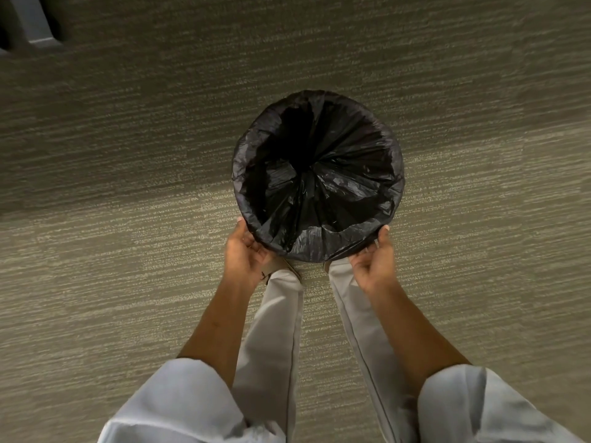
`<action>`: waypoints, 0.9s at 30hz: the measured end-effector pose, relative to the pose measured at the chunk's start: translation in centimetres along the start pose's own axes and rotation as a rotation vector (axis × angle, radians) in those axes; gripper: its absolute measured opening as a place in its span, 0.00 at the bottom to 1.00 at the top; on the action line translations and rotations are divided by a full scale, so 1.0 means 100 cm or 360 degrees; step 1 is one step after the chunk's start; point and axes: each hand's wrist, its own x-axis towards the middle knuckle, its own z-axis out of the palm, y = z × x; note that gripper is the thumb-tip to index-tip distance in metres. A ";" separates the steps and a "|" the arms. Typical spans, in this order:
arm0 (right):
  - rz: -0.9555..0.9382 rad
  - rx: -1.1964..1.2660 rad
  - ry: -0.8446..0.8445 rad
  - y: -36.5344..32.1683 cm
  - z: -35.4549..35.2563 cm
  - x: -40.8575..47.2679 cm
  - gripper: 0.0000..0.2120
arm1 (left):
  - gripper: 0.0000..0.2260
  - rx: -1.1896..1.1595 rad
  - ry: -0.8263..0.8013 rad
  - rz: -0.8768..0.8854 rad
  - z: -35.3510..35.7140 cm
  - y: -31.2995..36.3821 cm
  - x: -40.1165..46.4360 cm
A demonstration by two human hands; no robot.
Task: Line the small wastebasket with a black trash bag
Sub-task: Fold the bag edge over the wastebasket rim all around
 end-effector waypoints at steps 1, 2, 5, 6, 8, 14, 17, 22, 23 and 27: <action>0.0005 -0.0004 0.0005 -0.002 0.002 0.000 0.18 | 0.16 0.0021 -0.0021 0.0002 0.001 0.000 -0.001; 0.0004 -0.0032 0.0003 -0.005 0.003 0.001 0.18 | 0.16 0.0036 -0.0032 0.0014 0.002 0.001 0.000; -0.0065 -0.0206 -0.0016 -0.008 0.004 0.000 0.18 | 0.16 0.0063 -0.0006 0.0061 0.010 0.005 -0.003; -0.0092 -0.0291 -0.0018 -0.010 0.003 -0.001 0.18 | 0.16 0.0088 0.0010 0.0075 0.012 0.007 -0.004; -0.0170 -0.0472 -0.0037 -0.013 0.002 -0.005 0.17 | 0.16 0.0204 0.0078 0.0123 0.013 0.011 -0.005; -0.0367 -0.0847 -0.0018 -0.024 -0.005 -0.003 0.13 | 0.12 0.0644 0.0332 0.0440 0.009 0.037 0.006; -0.0477 -0.1087 0.0009 -0.033 -0.003 0.002 0.08 | 0.13 0.0909 0.0240 0.0486 0.011 0.049 0.016; -0.0756 -0.1780 -0.0075 -0.049 -0.005 0.008 0.12 | 0.11 0.1325 0.0121 0.0611 0.015 0.063 0.024; -0.0775 -0.1853 -0.0078 -0.052 -0.005 0.009 0.12 | 0.11 0.1362 0.0096 0.0621 0.015 0.065 0.022; -0.0734 -0.1939 -0.0077 -0.065 -0.002 0.013 0.09 | 0.11 0.1425 0.0088 0.0642 0.024 0.067 0.016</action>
